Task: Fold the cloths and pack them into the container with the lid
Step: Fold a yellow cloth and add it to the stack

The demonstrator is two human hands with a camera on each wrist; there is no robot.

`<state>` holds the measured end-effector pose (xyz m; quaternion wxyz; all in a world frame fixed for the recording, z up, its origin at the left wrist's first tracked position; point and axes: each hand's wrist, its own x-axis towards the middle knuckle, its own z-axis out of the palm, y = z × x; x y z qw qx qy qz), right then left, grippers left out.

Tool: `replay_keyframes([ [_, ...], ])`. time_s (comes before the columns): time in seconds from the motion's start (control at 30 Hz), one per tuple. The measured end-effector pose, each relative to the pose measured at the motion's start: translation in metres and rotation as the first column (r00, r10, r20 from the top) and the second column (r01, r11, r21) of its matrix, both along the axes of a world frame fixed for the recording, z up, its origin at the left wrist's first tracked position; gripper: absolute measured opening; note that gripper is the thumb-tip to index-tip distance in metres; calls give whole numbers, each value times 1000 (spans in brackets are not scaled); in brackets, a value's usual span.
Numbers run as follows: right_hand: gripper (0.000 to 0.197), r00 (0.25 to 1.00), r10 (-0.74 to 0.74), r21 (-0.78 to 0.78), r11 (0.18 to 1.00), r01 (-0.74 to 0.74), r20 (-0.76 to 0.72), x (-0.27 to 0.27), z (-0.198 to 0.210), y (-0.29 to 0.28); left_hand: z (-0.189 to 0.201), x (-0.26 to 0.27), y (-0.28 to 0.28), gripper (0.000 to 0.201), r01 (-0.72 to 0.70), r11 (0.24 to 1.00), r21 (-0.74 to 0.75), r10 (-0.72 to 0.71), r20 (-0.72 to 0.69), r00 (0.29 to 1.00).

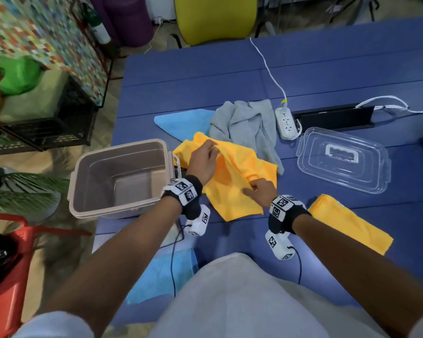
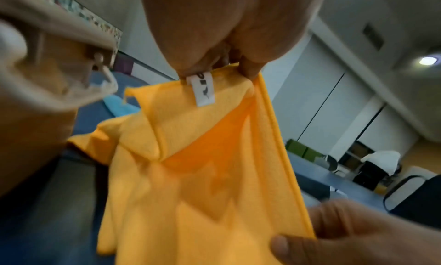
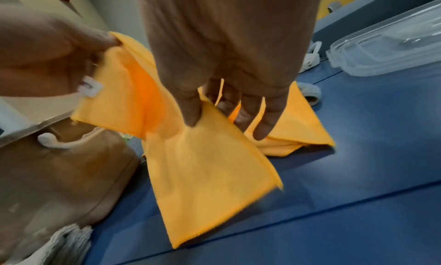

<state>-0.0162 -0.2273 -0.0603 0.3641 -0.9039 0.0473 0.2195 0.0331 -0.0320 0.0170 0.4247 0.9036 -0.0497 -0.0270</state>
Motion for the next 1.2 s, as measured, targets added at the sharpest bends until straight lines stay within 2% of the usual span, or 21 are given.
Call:
replay_keyframes([
  [0.03, 29, 997, -23, 3, 1000, 22, 79, -2, 4, -9, 13, 1, 7, 13, 9, 1000, 22, -10, 35, 999],
  [0.1, 12, 961, -148, 43, 989, 142, 234, -4, 24, -29, 36, 0, 22, 15, 44, 989, 142, -59, 105, 993],
  [0.17, 10, 892, -266, 93, 964, 249, 367, -5, 47, -53, 55, -6, 37, 21, 99, 961, 258, -139, 141, 980],
  [0.23, 11, 830, -304, 100, 951, 293, 468, -7, 74, -76, 73, -15, 50, 25, 147, 933, 328, -206, 153, 966],
  [0.33, 17, 747, -220, 86, 973, 214, 627, -15, 123, -102, 105, -27, 65, 29, 170, 893, 417, -278, 212, 937],
  [0.43, 22, 673, -169, 74, 983, 168, 720, -27, 170, -113, 140, -33, 76, 22, 195, 856, 479, -325, 205, 923],
  [0.6, 27, 647, -121, 12, 985, 169, 753, -44, 196, -122, 167, -42, 89, 16, 210, 830, 517, -348, 186, 919],
  [0.67, 27, 637, -147, 37, 982, 183, 757, -52, 195, -122, 169, -51, 91, 9, 214, 852, 477, -337, 189, 923],
  [0.73, 26, 636, -175, 65, 979, 193, 751, -61, 197, -120, 172, -61, 92, 4, 206, 906, 371, -289, 185, 939],
  [0.87, 23, 611, -259, 148, 963, 226, 748, -79, 200, -117, 172, -82, 94, 7, 191, 959, 208, -227, 164, 960],
  [0.97, 27, 599, -271, 145, 957, 251, 753, -90, 204, -118, 167, -94, 96, 10, 187, 978, 94, -198, 137, 970],
  [1.07, 40, 635, -245, 84, 959, 272, 732, -82, 203, -120, 155, -88, 93, 13, 53, 998, -31, -48, 126, 991],
  [1.13, 55, 680, -250, 60, 955, 290, 689, -65, 196, -121, 142, -78, 87, 18, -72, 992, -101, 80, 81, 994],
  [1.2, 60, 713, -288, 44, 940, 339, 640, -50, 190, -116, 128, -70, 76, 18, -164, 976, -141, 170, 37, 985],
])
